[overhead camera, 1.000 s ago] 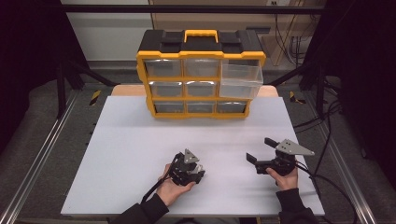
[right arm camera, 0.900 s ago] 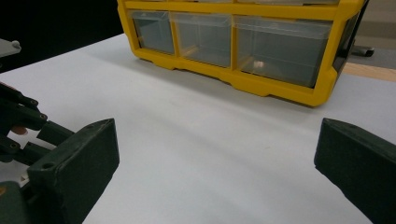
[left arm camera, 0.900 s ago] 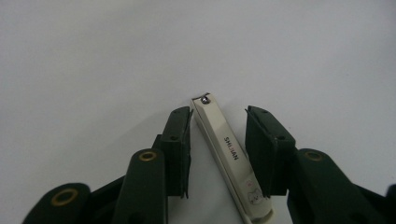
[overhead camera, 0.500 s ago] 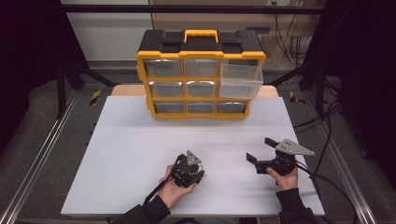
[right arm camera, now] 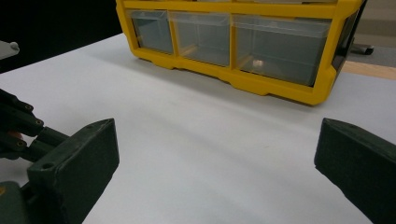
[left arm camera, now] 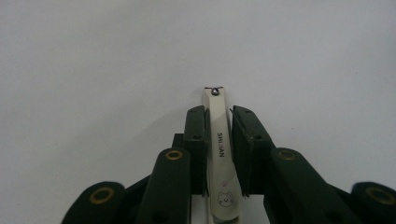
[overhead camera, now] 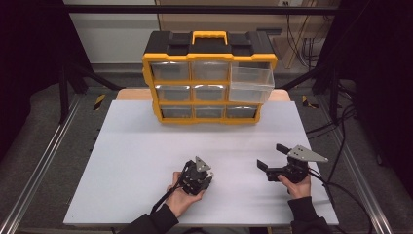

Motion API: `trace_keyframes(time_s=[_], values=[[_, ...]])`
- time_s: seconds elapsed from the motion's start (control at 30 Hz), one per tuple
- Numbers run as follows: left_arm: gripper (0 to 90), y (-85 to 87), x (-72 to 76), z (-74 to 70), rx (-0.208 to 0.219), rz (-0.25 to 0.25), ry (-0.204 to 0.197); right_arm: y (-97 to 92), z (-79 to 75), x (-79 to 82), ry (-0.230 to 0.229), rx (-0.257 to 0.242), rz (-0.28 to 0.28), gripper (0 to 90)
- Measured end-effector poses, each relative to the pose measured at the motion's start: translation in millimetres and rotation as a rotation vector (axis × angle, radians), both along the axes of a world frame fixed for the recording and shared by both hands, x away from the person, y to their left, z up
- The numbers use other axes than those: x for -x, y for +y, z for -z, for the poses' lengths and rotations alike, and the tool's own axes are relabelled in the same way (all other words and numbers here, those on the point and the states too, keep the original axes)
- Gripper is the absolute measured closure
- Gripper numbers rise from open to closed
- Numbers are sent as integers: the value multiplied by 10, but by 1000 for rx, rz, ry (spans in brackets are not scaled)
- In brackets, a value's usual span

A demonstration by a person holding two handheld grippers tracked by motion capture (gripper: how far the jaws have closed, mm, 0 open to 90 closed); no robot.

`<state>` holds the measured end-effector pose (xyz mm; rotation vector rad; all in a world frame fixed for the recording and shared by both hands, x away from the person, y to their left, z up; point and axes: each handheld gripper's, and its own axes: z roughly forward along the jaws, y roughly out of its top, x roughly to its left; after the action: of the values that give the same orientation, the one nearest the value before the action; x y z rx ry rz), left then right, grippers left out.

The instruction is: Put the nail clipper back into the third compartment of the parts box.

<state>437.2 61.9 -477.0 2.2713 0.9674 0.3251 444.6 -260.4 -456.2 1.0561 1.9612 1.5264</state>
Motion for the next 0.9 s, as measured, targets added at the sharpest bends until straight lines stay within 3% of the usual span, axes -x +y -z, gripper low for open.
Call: trace_keyframes(time_s=[0.57, 0.9], values=[[771, 32, -19, -14, 5, 35, 3, -2, -2, 1, 1, -5, -6, 6], [771, 110, -26, -149, 40, 43, -10, -2, -2, 4, 3, -4, -5, 7]])
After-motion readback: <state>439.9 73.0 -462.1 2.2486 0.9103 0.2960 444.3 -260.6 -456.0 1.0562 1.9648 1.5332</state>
